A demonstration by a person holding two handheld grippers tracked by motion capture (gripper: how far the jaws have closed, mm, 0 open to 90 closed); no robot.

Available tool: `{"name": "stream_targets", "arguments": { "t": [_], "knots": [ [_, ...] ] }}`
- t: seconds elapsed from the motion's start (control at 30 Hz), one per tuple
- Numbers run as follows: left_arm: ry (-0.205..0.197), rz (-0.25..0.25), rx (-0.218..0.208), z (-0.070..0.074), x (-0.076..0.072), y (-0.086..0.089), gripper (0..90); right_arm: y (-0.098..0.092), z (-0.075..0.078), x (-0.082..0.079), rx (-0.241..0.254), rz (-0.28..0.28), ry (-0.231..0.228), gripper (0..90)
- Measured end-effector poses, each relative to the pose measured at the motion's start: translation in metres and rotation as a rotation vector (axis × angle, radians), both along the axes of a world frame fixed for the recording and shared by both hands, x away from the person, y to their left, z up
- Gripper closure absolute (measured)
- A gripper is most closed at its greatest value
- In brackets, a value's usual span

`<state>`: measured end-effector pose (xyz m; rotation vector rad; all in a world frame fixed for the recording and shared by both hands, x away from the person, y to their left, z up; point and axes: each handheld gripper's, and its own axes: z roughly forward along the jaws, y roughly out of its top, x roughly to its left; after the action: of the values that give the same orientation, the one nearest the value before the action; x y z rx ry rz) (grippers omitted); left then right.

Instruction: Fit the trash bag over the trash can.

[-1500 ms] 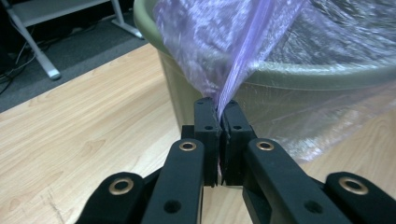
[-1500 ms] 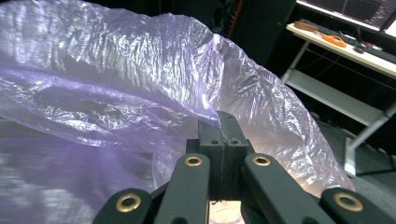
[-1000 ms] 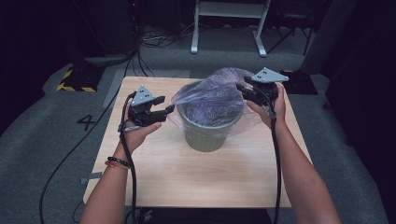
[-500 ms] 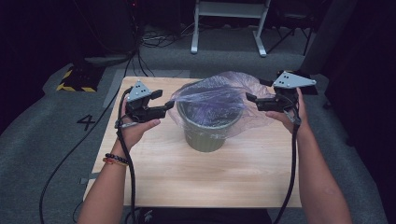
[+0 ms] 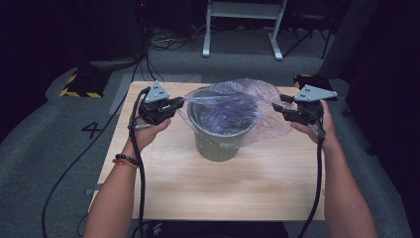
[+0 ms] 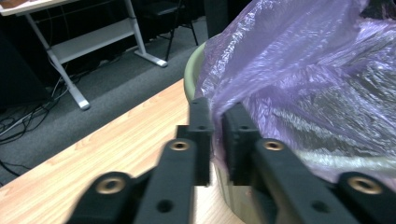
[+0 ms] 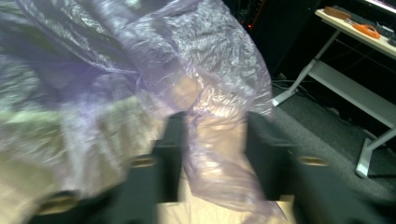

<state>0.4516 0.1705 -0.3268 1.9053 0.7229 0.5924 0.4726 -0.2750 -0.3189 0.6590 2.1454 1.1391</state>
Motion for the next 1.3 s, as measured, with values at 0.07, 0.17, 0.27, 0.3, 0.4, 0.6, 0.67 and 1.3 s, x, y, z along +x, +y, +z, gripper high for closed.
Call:
{"name": "stream_targets", "arguments": {
  "t": [0.07,0.17,0.27,0.3,0.4,0.6,0.67,1.3],
  "knots": [
    [0.009,0.011,0.014,0.000,0.006,-0.001,89.6,0.001,-0.002,0.007,0.019,-0.007,0.014,79.0],
    [0.045,0.034,0.009,-0.002,0.019,-0.002,89.8,0.003,-0.005,0.020,0.082,-0.034,0.029,87.6],
    [0.074,0.056,-0.019,-0.007,0.029,0.001,89.9,0.010,-0.010,0.034,0.108,-0.074,0.068,89.4],
    [0.083,0.066,-0.024,-0.009,0.032,0.001,89.9,0.012,-0.012,0.036,0.112,-0.082,0.079,89.5],
    [0.117,0.087,-0.030,-0.019,0.041,0.005,89.9,0.020,-0.019,0.047,0.121,-0.109,0.115,89.8],
    [0.200,0.113,-0.046,-0.046,0.053,0.008,90.0,0.039,-0.036,0.061,0.127,-0.138,0.180,90.0],
    [0.218,0.110,-0.032,-0.054,0.055,0.007,89.9,0.042,-0.042,0.064,0.146,-0.138,0.209,90.0],
    [0.302,0.120,-0.054,-0.082,0.065,-0.019,86.9,0.057,-0.087,0.070,0.212,-0.154,0.332,90.0]
  ]
}}
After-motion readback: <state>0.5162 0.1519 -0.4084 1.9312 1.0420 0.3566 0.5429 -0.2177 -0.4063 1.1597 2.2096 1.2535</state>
